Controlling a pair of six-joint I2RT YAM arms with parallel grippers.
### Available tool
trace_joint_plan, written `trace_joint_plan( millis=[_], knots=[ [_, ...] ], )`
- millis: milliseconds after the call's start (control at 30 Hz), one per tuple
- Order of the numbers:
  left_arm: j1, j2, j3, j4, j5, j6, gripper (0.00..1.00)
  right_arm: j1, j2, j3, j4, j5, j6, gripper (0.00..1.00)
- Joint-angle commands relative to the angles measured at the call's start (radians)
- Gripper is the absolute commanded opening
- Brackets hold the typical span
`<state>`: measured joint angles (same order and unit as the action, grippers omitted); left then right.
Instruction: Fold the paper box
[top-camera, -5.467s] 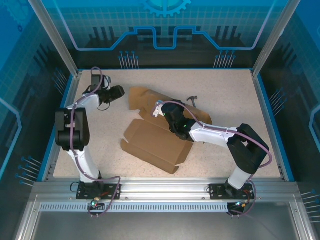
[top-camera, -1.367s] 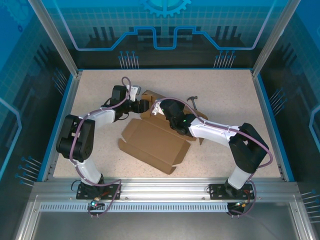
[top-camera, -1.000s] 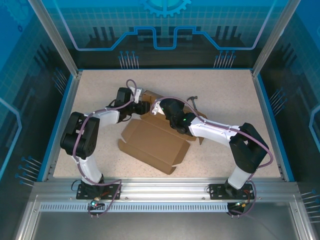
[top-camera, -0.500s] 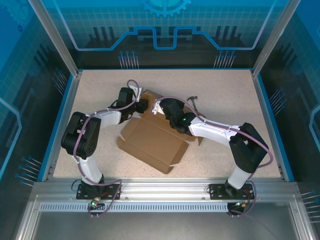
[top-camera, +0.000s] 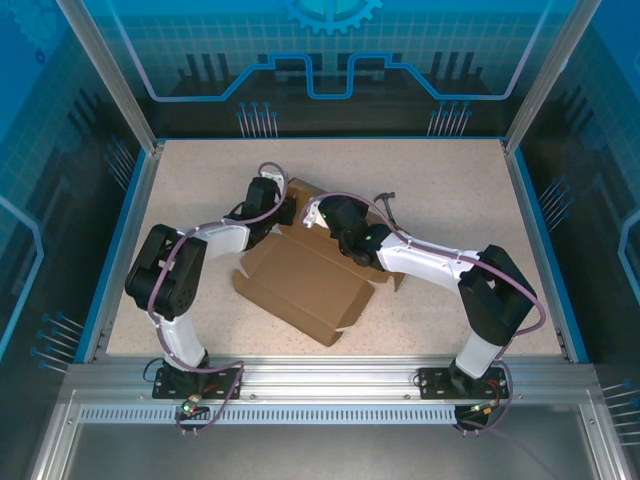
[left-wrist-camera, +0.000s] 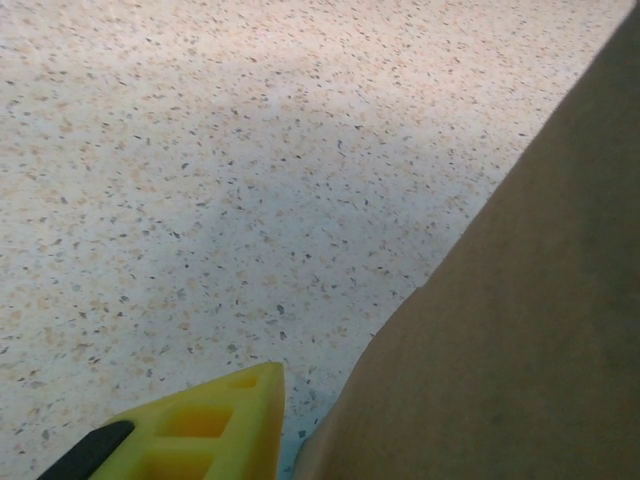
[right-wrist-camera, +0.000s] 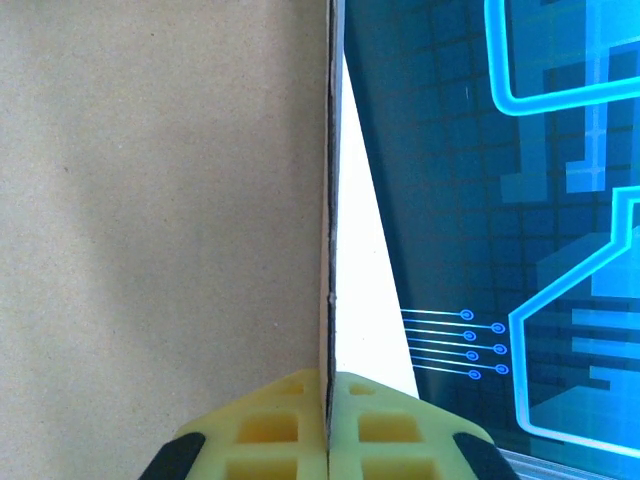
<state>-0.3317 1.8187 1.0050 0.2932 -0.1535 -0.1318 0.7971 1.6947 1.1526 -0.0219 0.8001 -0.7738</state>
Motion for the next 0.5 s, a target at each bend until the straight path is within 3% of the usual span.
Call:
trace_joint_plan(
  millis=[0,100,233,467],
  knots=[
    [-0.011,0.01,-0.019,0.017,-0.273,0.006,0.29,-0.002,0.003,0.019,-0.072,-0.03,0.01,0.0],
    [-0.031,0.011,-0.023,0.033,-0.32,0.007,0.29,-0.002,0.0,0.022,-0.075,-0.033,0.015,0.0],
    [-0.04,0.018,-0.013,0.033,-0.282,0.003,0.31,-0.003,-0.001,0.021,-0.076,-0.036,0.021,0.0],
    [-0.04,-0.002,-0.05,0.098,-0.115,0.004,0.42,-0.004,-0.001,0.019,-0.08,-0.035,0.028,0.0]
  ],
)
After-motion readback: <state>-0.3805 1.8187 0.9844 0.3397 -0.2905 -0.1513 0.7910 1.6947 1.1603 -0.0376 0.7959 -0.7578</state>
